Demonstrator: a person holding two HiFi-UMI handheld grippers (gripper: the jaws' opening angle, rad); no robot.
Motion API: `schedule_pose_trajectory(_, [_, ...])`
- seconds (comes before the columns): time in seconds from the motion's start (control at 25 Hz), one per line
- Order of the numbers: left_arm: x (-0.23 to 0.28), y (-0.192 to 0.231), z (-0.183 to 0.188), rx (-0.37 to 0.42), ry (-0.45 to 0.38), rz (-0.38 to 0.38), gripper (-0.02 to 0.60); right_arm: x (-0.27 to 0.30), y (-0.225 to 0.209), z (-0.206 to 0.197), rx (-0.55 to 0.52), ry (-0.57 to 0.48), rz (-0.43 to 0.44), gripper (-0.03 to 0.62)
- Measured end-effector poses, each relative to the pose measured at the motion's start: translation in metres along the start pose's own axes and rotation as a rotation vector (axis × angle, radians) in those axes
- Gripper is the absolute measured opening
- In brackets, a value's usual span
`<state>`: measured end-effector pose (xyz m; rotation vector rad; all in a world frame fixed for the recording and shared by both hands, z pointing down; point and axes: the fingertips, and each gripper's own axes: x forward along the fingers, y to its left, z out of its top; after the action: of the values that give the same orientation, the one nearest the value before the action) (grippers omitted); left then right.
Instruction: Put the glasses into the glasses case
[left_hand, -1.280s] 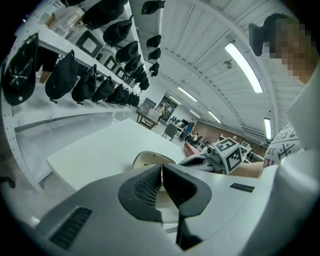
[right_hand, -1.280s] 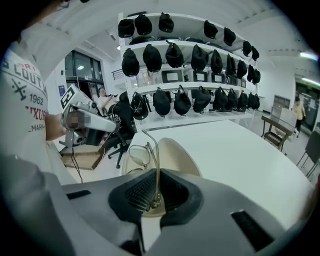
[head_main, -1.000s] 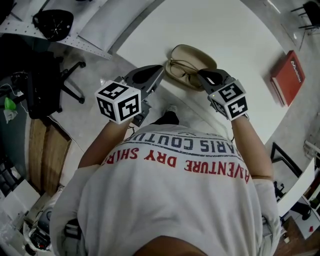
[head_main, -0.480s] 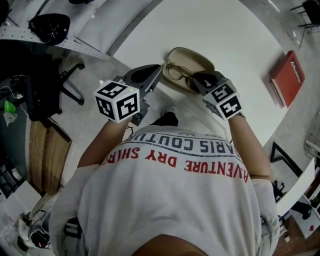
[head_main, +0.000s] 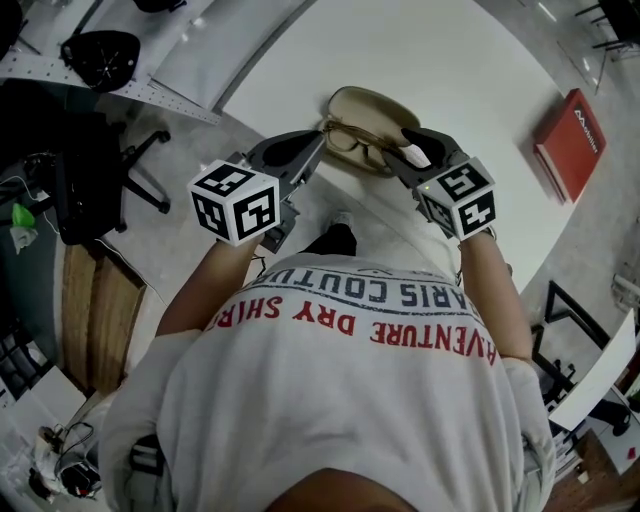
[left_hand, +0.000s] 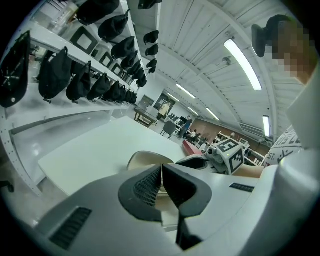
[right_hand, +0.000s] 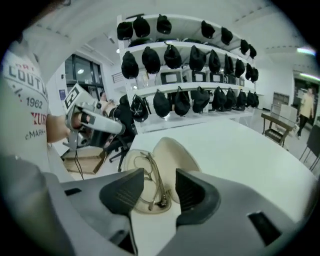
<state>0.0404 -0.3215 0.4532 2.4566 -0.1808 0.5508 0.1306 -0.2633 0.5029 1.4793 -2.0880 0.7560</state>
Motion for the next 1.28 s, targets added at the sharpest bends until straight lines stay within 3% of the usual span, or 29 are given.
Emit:
schedule_pose_trajectory(0.2, [-0.006, -0.039, 0.006, 0.042, -0.011, -0.059, 0.029, -0.055, 0.009, 0.034, 0.148, -0.252, -0.020, 0.176])
schedule_pose_trajectory(0.36, [-0.014, -0.072, 0.017, 0.083, -0.035, -0.104, 0.028, -0.097, 0.026, 0.046, 0.202, -0.367, -0.015, 0.135])
schedule_pose_trajectory(0.64, [-0.030, -0.126, 0.031, 0.149, -0.073, -0.170, 0.029, -0.144, 0.070, 0.065, 0.208, -0.490, 0.054, 0.041])
schedule_pose_trajectory(0.92, [-0.037, -0.161, 0.029, 0.194, -0.084, -0.214, 0.029, -0.176, 0.082, 0.076, 0.215, -0.591, 0.082, 0.025])
schedule_pose_trajectory(1.28, [-0.036, -0.166, 0.031, 0.202, -0.096, -0.227, 0.028, -0.179, 0.081, 0.078, 0.203, -0.618, 0.071, 0.023])
